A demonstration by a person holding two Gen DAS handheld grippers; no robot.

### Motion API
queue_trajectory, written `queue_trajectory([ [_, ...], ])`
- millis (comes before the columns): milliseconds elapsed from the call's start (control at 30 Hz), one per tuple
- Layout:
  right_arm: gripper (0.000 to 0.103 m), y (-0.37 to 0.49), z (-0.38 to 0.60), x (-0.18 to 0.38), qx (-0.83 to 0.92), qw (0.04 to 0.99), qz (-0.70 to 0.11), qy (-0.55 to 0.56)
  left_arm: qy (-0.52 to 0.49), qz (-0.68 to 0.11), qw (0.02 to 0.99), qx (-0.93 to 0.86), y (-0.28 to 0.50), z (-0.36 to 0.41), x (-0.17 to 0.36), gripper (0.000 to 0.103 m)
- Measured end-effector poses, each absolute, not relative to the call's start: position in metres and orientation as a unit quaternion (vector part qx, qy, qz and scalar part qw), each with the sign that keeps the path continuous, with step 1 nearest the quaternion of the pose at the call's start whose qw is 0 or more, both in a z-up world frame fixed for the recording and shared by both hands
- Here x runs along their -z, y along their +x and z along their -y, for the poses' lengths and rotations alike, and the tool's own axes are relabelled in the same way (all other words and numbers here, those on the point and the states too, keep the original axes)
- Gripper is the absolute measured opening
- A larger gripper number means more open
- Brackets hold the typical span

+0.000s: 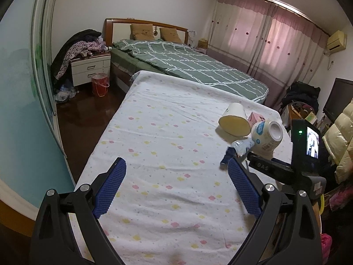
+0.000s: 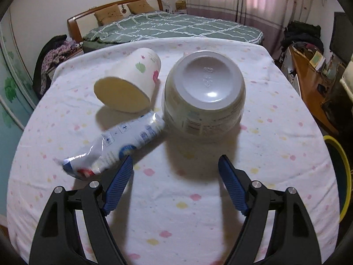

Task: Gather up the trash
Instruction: 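Grasp the blue-white foil pouch by its end with the right tool and lift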

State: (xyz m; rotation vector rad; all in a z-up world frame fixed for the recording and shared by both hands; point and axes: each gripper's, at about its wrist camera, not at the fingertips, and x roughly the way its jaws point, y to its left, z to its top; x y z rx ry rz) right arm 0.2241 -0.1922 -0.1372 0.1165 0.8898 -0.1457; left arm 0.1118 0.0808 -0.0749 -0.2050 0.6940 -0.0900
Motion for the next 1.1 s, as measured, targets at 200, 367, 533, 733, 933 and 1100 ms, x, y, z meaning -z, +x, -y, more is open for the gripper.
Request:
queue_trajectory([
  [200, 0.075, 0.205, 0.192, 0.113, 0.062, 0.913, -0.387, 0.112, -0.112, -0.342, 0.932, 0.051, 0.117, -0.085, 0.08, 0.092],
  [367, 0.075, 0.217, 0.175, 0.112, 0.045, 0.907, -0.393, 0.141, -0.111, -0.337, 0.933, 0.053, 0.116, -0.089, 0.08, 0.092],
  [533, 0.076, 0.23, 0.153, 0.125, 0.037, 0.894, -0.417, 0.159, -0.117, -0.336, 0.933, 0.05, 0.114, -0.097, 0.082, 0.092],
  [733, 0.077, 0.24, 0.134, 0.136, 0.04, 0.888, -0.43, 0.158, -0.118, -0.337, 0.933, 0.053, 0.11, -0.099, 0.084, 0.092],
  [933, 0.05, 0.238, 0.128, 0.138, 0.026, 0.891, -0.438, 0.119, -0.118, -0.336, 0.933, 0.057, 0.107, -0.1, 0.083, 0.092],
  [1100, 0.037, 0.223, 0.139, 0.136, 0.003, 0.893, -0.437, 0.109, -0.117, -0.337, 0.932, 0.06, 0.106, -0.096, 0.083, 0.092],
])
